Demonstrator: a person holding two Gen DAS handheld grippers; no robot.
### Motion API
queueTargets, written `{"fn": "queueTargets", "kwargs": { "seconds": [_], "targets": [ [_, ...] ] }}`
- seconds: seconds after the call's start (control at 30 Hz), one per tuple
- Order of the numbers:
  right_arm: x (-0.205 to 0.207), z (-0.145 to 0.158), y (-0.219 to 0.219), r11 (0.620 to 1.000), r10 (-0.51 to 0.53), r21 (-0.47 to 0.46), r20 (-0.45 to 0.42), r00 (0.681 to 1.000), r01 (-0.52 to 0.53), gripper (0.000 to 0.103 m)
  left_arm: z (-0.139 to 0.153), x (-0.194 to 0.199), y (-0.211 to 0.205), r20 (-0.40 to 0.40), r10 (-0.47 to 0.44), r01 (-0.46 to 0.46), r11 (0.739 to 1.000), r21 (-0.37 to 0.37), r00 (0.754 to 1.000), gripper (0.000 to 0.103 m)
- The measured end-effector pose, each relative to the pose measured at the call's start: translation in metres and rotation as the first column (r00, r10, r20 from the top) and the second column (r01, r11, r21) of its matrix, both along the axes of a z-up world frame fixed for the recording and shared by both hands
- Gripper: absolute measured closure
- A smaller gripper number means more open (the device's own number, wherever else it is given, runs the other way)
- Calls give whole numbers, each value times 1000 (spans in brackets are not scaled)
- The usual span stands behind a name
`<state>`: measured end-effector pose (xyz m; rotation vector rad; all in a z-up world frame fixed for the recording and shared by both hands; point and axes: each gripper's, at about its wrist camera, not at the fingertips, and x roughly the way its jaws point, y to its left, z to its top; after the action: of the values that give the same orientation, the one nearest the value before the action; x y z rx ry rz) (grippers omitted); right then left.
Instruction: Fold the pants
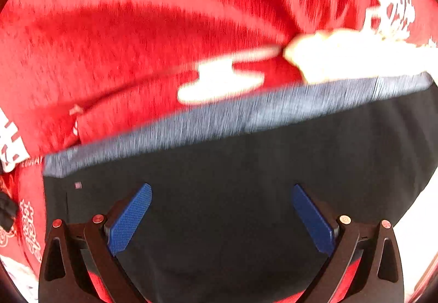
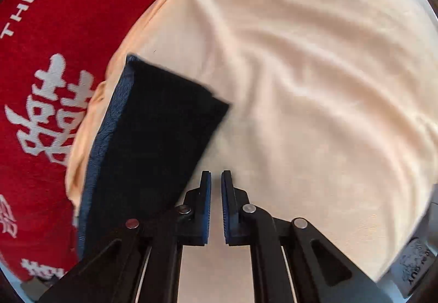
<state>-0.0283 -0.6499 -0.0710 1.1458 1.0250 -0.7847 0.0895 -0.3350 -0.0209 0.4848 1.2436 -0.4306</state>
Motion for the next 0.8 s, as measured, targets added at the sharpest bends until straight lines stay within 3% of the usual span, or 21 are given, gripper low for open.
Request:
{"fn": "queueTargets", "kwargs": {
  "seconds": [0.07, 0.13, 0.17, 0.3, 0.4, 0.47, 0.5, 0.63, 0.77, 0.8],
  "targets": [
    [9, 18, 1, 997, 70, -40, 24, 997, -69, 94, -1, 11, -12, 15, 32, -32, 999, -7, 999, 0],
    [39, 31, 9, 974, 217, -80, 54, 975, -212, 94, -9, 24, -28, 16, 95, -95, 995, -11, 995, 0],
    [65, 33, 16, 950, 306, -88, 73, 949, -299, 93, -12, 26, -34, 9, 126, -126, 992, -21, 992, 0],
    [140, 22, 48, 867, 498, -90, 141, 856, -490, 71, -27, 31, -47, 35, 183, -183, 983, 4, 982, 0],
    [188, -1, 75, 803, 595, -75, 156, 789, -591, 71, -31, 31, -46, 50, 187, -187, 982, -9, 981, 0],
    [205, -12, 82, 775, 631, -96, 101, 769, -624, 72, -28, 35, -38, 37, 185, -186, 983, 7, 982, 0],
    [206, -14, 78, 778, 627, -118, 81, 775, -617, 76, -23, 36, -33, 28, 181, -181, 983, 11, 983, 0],
    [177, -6, 39, 869, 489, -114, 47, 871, -482, 73, -1, 11, -11, 25, 134, -134, 991, 1, 991, 0],
    [133, 15, 25, 896, 441, -96, 66, 895, -434, 72, -20, -40, 1, -39, 82, -78, 993, 85, 996, 0],
    [120, 18, 28, 894, 446, -82, 80, 892, -440, 72, -21, -50, 8, -23, 93, -91, 993, 70, 995, 0]
  ]
}}
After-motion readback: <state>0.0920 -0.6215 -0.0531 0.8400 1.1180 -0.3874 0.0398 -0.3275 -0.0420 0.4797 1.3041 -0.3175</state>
